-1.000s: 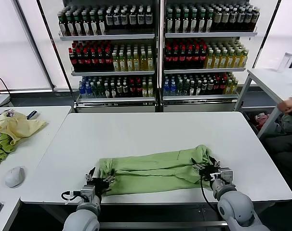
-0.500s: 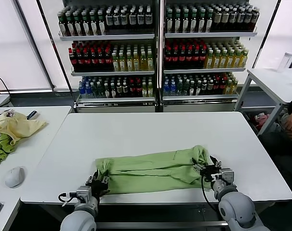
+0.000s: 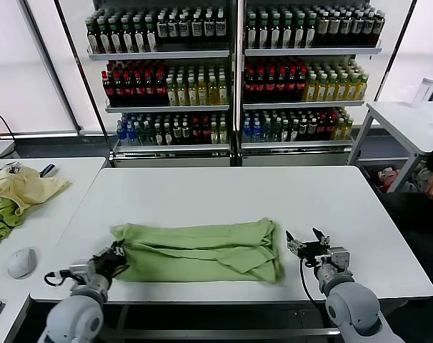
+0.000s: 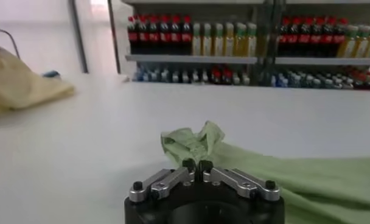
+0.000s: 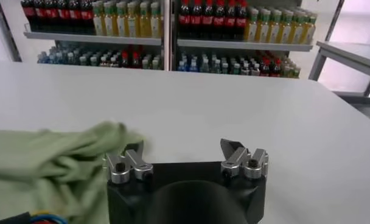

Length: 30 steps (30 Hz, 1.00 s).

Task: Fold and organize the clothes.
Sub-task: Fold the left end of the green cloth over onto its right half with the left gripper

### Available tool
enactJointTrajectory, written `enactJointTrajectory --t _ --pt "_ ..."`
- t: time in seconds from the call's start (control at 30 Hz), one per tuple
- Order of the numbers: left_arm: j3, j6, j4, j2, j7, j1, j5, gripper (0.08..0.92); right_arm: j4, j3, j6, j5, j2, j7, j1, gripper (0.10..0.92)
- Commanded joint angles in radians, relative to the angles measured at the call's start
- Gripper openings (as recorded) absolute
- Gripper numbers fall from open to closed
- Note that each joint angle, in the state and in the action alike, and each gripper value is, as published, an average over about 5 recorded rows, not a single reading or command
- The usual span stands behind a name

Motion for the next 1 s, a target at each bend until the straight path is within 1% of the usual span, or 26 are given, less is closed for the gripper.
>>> enactJointTrajectory --t 0.03,0.17,0.3,0.4,0.6,0.7,0.87,1.0 --pt "-0.202 0.000 -0.045 0.149 0.011 -0.009 -0.074 0.110 -0.002 0.000 0.001 0.001 -0.002 -0.001 0.001 0.823" --pt "-0.150 0.008 -0.161 0.118 0.007 -0.006 -0.078 0.110 0.000 0.001 0.001 0.000 -0.004 -0.001 0.003 0.823" --pt "-0.032 0.020 -0.278 0.056 0.000 -0.012 -0.068 0.110 -0.001 0.003 0.001 -0.001 -0.004 -0.001 0.003 0.823" --pt "0.080 0.023 -0.299 0.004 -0.007 -0.040 -0.055 0.110 -0.003 0.002 0.001 -0.003 -0.002 -0.001 0.003 0.823" --pt "0.286 0.027 -0.212 -0.101 -0.029 -0.122 -0.045 0.110 -0.007 -0.002 0.001 -0.009 0.002 -0.002 0.005 0.823" --pt "0.368 0.030 -0.167 -0.151 -0.040 -0.154 -0.046 0.110 -0.009 -0.003 0.001 -0.010 0.002 -0.002 0.006 0.823" --pt "0.454 0.035 -0.089 -0.215 -0.059 -0.206 -0.041 0.110 -0.008 -0.002 0.001 -0.011 0.002 -0.002 0.008 0.823" --pt "0.503 0.039 -0.038 -0.241 -0.068 -0.239 -0.022 0.110 -0.007 -0.003 0.001 -0.012 0.001 -0.003 0.007 0.823"
